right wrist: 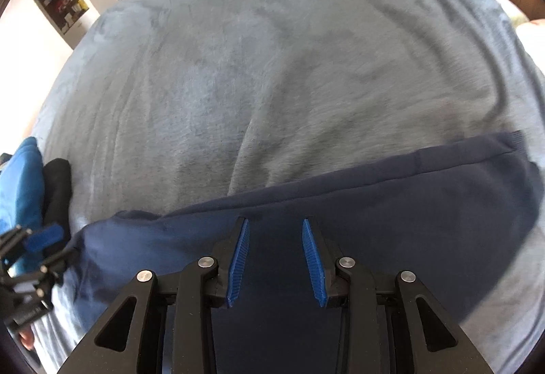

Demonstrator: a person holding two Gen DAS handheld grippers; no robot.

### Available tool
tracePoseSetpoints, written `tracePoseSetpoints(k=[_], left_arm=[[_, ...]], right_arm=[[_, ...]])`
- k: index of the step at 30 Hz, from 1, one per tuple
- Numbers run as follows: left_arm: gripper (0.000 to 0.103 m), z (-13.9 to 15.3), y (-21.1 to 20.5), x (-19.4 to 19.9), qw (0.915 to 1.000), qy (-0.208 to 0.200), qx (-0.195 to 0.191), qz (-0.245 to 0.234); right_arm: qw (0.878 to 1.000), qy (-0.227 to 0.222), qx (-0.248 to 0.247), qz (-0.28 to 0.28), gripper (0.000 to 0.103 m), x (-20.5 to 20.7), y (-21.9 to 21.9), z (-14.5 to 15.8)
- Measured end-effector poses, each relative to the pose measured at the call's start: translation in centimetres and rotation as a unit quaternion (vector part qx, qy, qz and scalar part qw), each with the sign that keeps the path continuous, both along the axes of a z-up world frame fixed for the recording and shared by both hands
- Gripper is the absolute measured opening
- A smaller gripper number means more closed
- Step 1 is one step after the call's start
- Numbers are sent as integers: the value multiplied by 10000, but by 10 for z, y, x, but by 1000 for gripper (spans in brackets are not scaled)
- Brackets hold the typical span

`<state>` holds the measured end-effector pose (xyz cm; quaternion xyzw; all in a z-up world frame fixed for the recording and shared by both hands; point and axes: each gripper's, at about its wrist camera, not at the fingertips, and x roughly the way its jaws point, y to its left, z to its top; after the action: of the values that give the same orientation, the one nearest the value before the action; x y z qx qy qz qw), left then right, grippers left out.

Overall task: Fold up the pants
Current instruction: 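Smooth the folded sweatpants with both tools and withdraw them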

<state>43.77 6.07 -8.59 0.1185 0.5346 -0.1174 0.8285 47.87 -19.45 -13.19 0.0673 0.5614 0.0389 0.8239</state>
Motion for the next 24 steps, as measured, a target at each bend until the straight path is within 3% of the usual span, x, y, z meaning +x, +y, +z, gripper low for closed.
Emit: tracePoseSetpoints(k=[1, 5, 12, 16, 24], left_arm=[[64, 8, -3, -9, 9999, -120, -5, 10], [67, 22, -12, -39, 9997, -178, -165, 9], [68, 24, -30, -82, 9992, 75, -395, 81], [68, 12, -41, -98, 9998, 133, -116, 117], [68, -11, -49, -120, 9990, 391, 39, 203]], right_arm=[[10000, -75, 28, -8, 49, -5, -3, 7], [9993, -317, 158, 125, 50, -32, -8, 36], [9973, -137, 368, 628, 50, -90, -9, 57], [9949, 52, 254, 972, 50, -117, -15, 49], [9890, 413, 211, 1403, 50, -139, -18, 15]])
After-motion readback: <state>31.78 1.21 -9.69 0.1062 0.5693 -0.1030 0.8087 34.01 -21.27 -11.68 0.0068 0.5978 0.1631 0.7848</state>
